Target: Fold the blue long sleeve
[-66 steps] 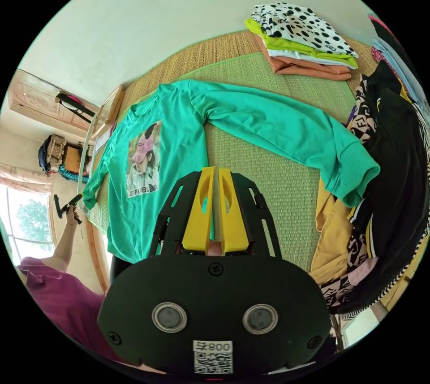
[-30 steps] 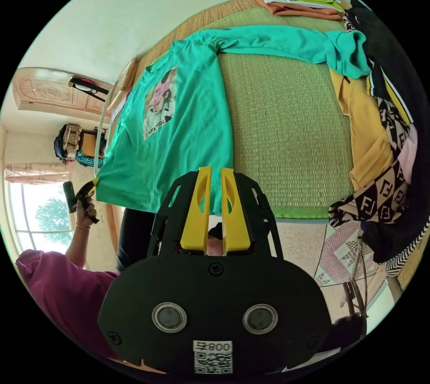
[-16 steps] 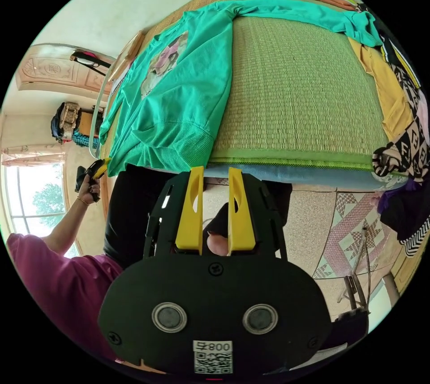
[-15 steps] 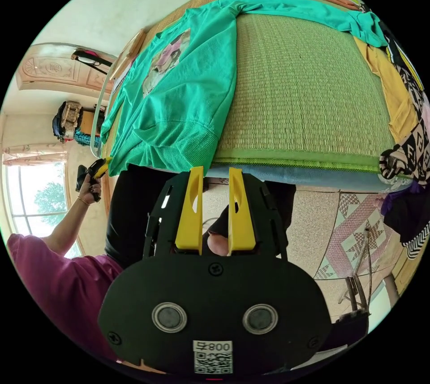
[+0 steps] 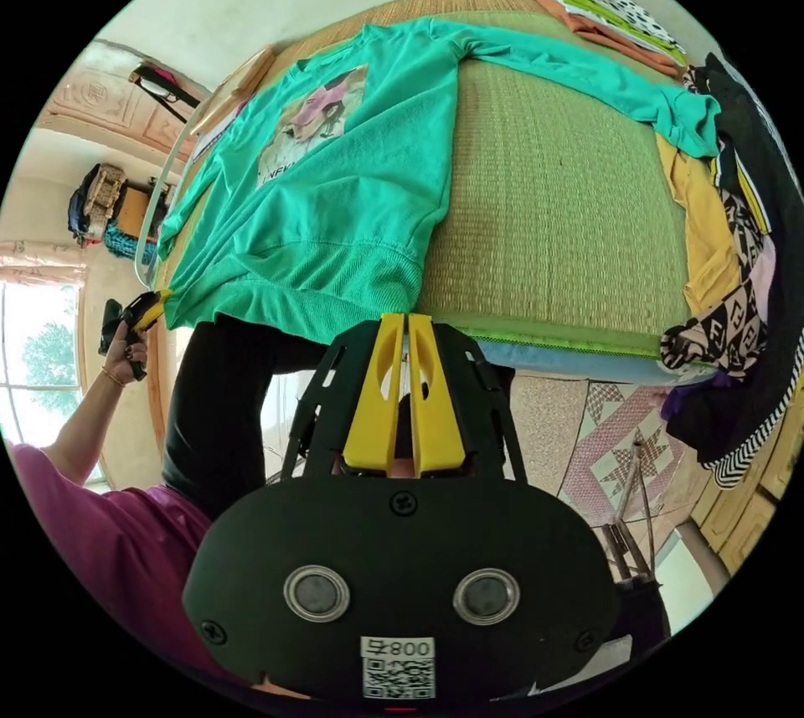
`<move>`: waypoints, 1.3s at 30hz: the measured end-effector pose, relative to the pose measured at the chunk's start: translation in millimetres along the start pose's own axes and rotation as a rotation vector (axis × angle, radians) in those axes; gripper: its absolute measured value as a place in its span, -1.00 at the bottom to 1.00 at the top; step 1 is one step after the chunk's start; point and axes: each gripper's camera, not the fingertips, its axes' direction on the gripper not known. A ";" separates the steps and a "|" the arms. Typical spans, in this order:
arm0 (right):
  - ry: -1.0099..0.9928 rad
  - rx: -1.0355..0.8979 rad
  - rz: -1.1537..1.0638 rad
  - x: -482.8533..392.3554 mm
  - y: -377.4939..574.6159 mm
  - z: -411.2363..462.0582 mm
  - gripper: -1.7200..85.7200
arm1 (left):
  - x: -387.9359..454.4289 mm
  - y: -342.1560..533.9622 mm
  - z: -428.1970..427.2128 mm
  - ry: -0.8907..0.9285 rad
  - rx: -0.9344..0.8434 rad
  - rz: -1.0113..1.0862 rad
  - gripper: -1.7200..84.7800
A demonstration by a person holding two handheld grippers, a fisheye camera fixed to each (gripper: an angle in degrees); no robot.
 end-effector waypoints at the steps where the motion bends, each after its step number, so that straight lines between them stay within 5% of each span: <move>1: 0.047 0.027 -0.033 -1.7 4.4 -17.2 -0.95 | -0.2 2.5 0.7 -0.016 -0.006 0.014 -0.92; 11: -0.186 -0.033 0.218 64.1 61.5 24.3 -0.95 | -17.0 21.6 39.7 -0.086 -0.100 -0.034 -0.90; 18: -0.031 0.014 0.065 4.2 51.3 1.0 -0.83 | 23.6 43.9 30.4 -0.197 -0.011 0.126 -0.85; 25: 0.266 -0.040 -0.309 -102.9 27.3 46.1 -0.79 | 97.3 64.8 92.7 -0.281 -0.194 0.462 -0.82; 31: 0.310 -0.078 -0.320 -116.3 -2.7 79.2 -0.80 | 122.4 63.6 143.9 -0.426 -0.290 0.584 -0.86; 39: 0.343 -0.112 -0.335 -125.0 -13.1 84.0 -0.92 | 145.9 59.6 153.4 -0.395 -0.340 0.605 -0.94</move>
